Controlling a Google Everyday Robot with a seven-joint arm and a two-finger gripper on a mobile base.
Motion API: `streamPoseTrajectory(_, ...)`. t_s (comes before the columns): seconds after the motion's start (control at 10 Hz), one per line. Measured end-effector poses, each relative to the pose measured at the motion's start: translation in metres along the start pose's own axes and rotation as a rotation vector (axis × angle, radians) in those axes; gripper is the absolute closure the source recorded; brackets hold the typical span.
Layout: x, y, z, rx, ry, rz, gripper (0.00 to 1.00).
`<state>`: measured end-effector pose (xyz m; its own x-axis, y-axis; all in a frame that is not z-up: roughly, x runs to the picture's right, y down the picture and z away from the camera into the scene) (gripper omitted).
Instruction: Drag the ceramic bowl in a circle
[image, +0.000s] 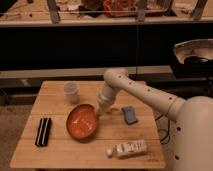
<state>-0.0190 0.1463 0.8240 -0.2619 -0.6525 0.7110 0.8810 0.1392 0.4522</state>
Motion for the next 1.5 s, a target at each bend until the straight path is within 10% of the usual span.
streamPoseTrajectory(0.7, -0.041, -0.013, 0.002, 0.018, 0.042, 0.112, 1.00)
streamPoseTrajectory(1.5, -0.062, -0.127, 0.047, -0.044, -0.068, -0.213, 1.00)
